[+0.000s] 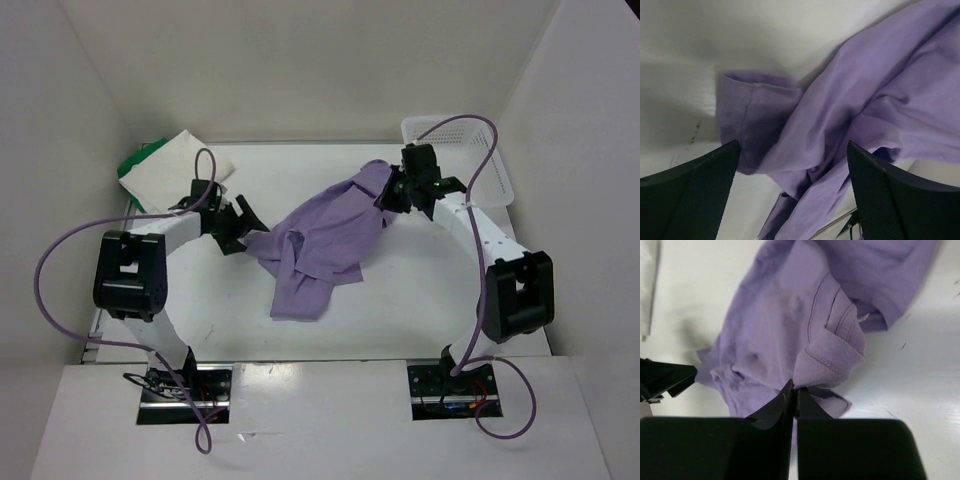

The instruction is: Fold and stack the t-shirts

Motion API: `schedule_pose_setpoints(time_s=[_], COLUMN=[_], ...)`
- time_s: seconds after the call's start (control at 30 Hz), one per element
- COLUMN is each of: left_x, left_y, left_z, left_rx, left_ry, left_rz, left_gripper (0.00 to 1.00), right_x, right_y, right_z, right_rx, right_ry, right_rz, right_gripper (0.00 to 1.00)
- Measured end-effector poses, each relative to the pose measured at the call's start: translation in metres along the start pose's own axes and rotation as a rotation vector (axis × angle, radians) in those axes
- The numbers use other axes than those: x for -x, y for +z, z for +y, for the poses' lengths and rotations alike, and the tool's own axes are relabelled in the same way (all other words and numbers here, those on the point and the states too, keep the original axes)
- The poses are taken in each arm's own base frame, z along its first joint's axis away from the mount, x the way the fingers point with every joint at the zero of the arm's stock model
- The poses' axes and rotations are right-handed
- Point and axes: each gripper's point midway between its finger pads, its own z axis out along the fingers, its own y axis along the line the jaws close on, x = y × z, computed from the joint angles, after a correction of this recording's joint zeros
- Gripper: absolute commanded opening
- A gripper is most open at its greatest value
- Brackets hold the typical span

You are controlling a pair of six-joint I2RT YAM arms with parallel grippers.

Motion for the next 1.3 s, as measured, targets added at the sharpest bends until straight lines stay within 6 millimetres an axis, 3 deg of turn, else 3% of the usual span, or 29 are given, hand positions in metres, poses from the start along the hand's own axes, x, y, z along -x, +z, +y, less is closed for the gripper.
schedule_pose_setpoints(time_s=[0.1,0.2,0.27,0.3,0.43,0.57,0.7,0.8,0.93,1.07,1.2,1.3], left_x=[-0.018,-0.018,-0.017,-0.016,-0.012,-0.011,-0.008,0.002,0.032,0.074,0.119,0.14], left_y=[0.012,0.014,0.014,0.015,0.017,0.018,0.011,-0.007,-0.043,-0.1,-0.189,-0.272], left_z=[0.007,0.008,0.01,0.011,0.009,0.003,-0.007,-0.026,-0.067,-0.116,-0.169,-0.188], left_rx=[0.033,0.043,0.052,0.056,0.051,0.036,0.013,-0.03,-0.117,-0.216,-0.344,-0.421], left_ry=[-0.003,0.006,0.009,0.008,0.01,0.024,0.041,0.064,0.1,0.126,0.178,0.202], left_rz=[0.06,0.059,0.051,0.046,0.024,0.014,-0.007,-0.054,-0.152,-0.282,-0.47,-0.633], left_gripper=[0.89,0.84,0.69,0.5,0.17,0.02,0.0,0.0,0.0,0.0,0.0,0.0], right_x=[-0.011,-0.01,-0.01,-0.011,-0.012,-0.014,-0.014,-0.013,-0.001,0.026,0.063,0.08], right_y=[0.003,0.002,0.002,0.002,0.001,0.0,-0.002,-0.009,-0.024,-0.054,-0.109,-0.165], right_z=[-0.007,-0.007,-0.008,-0.008,-0.006,-0.004,-0.001,0.003,0.016,0.038,0.078,0.104], right_rx=[-0.013,-0.009,-0.006,-0.004,0.008,0.019,0.033,0.049,0.077,0.124,0.241,0.344], right_ry=[0.001,0.0,0.0,0.0,0.0,0.002,0.001,0.0,-0.011,-0.032,-0.068,-0.113], right_rz=[0.044,0.046,0.048,0.05,0.058,0.067,0.07,0.07,0.049,-0.013,-0.129,-0.23], right_gripper=[0.03,0.03,0.04,0.04,0.04,0.05,0.05,0.05,0.05,0.05,0.05,0.05])
